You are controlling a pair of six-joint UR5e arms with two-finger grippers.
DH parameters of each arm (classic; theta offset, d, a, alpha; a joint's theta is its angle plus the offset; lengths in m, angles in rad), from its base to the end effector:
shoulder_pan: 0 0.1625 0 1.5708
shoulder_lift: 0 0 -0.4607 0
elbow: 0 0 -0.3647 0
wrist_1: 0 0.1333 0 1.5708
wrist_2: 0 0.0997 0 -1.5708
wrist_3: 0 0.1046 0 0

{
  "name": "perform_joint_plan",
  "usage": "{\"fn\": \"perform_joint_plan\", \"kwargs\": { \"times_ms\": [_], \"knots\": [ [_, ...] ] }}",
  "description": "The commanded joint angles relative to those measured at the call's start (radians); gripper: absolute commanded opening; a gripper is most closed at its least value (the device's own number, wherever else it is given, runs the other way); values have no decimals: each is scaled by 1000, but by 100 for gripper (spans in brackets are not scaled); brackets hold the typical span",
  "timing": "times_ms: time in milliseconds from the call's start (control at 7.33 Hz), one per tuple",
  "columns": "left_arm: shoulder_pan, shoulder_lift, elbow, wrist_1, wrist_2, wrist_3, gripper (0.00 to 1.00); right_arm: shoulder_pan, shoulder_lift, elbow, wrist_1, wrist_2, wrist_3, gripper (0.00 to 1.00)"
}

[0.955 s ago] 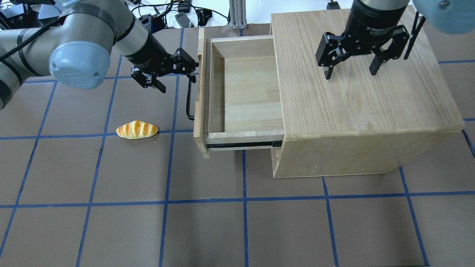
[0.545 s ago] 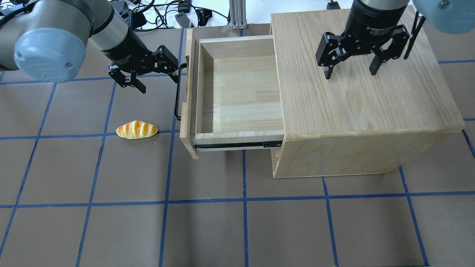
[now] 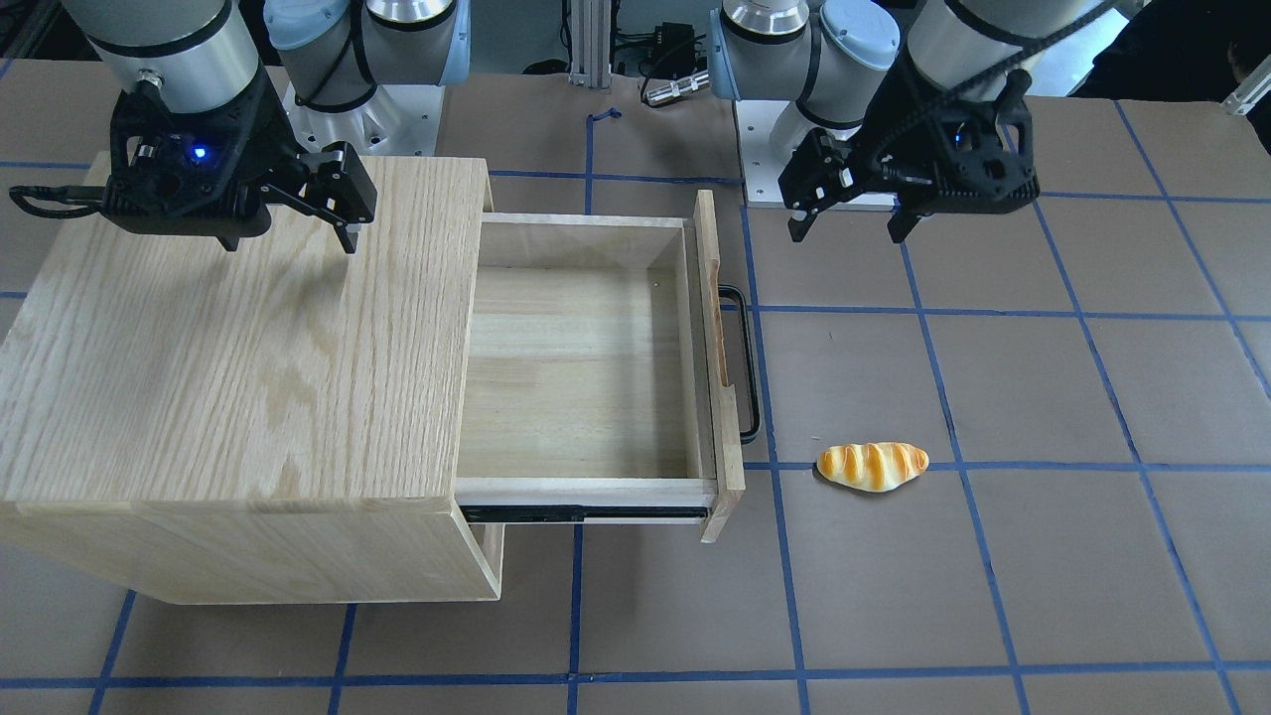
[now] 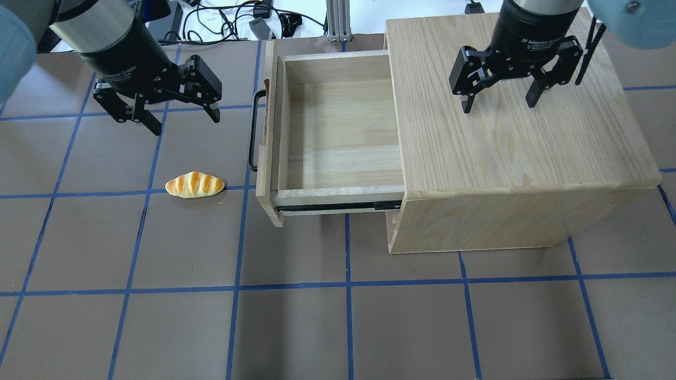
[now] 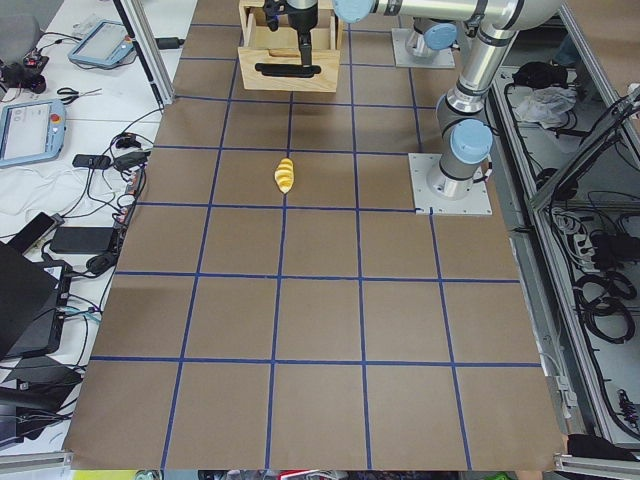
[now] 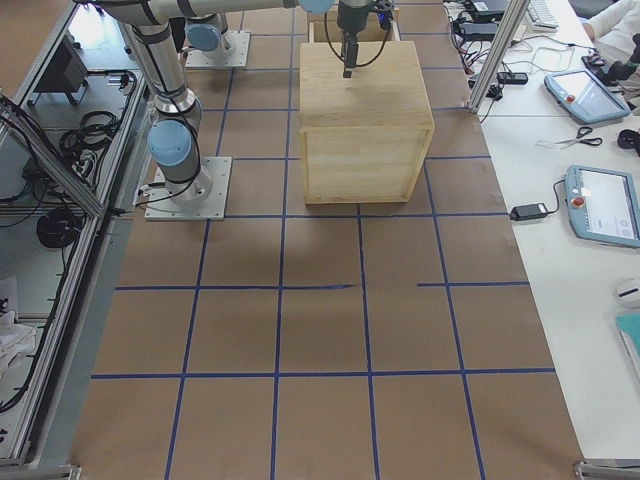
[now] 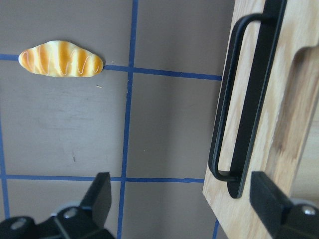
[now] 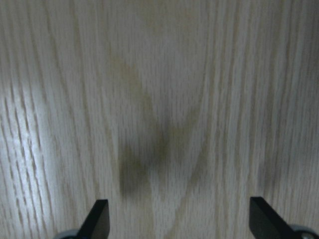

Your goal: Open upper drawer

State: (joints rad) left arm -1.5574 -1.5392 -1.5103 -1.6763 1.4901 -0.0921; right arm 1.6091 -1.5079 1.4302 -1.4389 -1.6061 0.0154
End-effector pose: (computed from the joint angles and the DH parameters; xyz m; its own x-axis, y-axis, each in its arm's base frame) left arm -0.1357 -0.4488 0.5509 -0.9912 -0.1063 0.0790 -0.1050 0.9943 0.0208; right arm 0.1481 -0.4811 0.5408 -0.9990 -0.0248 0.0361 -0.0229 0.9983 0.0536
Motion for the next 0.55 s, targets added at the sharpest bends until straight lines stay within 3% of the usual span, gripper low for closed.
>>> {"fn": "perform_joint_plan", "kwargs": {
  "times_ms": [0, 273, 409],
  "knots": [
    [-7, 30, -17, 3, 138, 12, 100, 0, 0, -1, 0, 0, 0, 100],
    [-3, -2, -22, 196, 135, 15, 100, 0, 0, -1, 0, 0, 0, 100],
    [-3, -15, -19, 213, 131, 14, 100, 0, 0, 1, 0, 0, 0, 100]
  ]
}}
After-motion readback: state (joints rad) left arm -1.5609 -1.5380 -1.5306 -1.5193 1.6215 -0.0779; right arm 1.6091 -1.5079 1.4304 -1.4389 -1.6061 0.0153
